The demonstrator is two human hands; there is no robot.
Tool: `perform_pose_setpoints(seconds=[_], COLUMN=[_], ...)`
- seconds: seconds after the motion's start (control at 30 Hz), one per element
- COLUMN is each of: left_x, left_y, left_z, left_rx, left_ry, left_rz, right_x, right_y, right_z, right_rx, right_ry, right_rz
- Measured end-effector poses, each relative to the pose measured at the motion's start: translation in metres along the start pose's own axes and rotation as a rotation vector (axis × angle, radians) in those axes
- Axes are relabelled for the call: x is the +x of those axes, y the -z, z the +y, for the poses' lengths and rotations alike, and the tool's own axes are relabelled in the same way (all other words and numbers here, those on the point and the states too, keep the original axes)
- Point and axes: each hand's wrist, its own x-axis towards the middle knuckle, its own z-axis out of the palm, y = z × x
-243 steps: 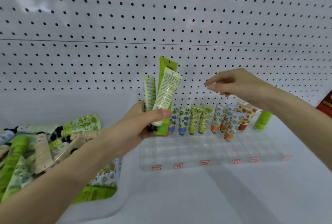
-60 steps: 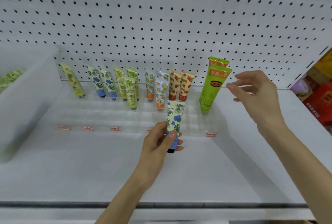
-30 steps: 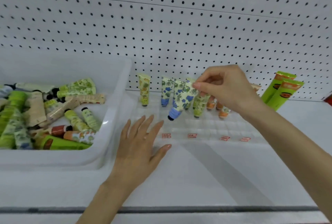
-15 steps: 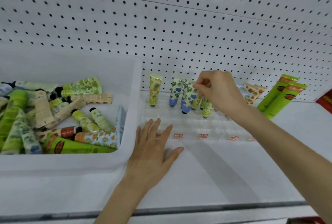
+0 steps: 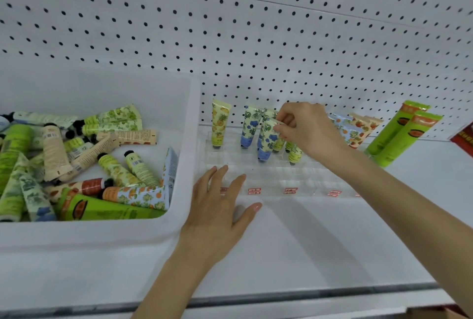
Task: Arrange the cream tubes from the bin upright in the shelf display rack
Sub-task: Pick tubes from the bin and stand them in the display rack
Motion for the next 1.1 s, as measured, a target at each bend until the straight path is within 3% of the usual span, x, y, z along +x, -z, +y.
perform_pose_setpoints(seconds=[0.6, 1.1], left_x=[0.001, 0.001], left_y=[-0.001, 0.0], left_z=[-0.002, -0.001], left_rx=[-0.042, -0.031], left_ry=[0.0, -0.003], left_rz=[-0.007, 0.002], right_x=[0.007, -0.004], right_y=[0.002, 0.017], right_z=[-0.004, -0.002], right_rx=[-0.024, 0.03], right_ry=[-0.017, -0.054], right_rz=[-0.118, -0.061])
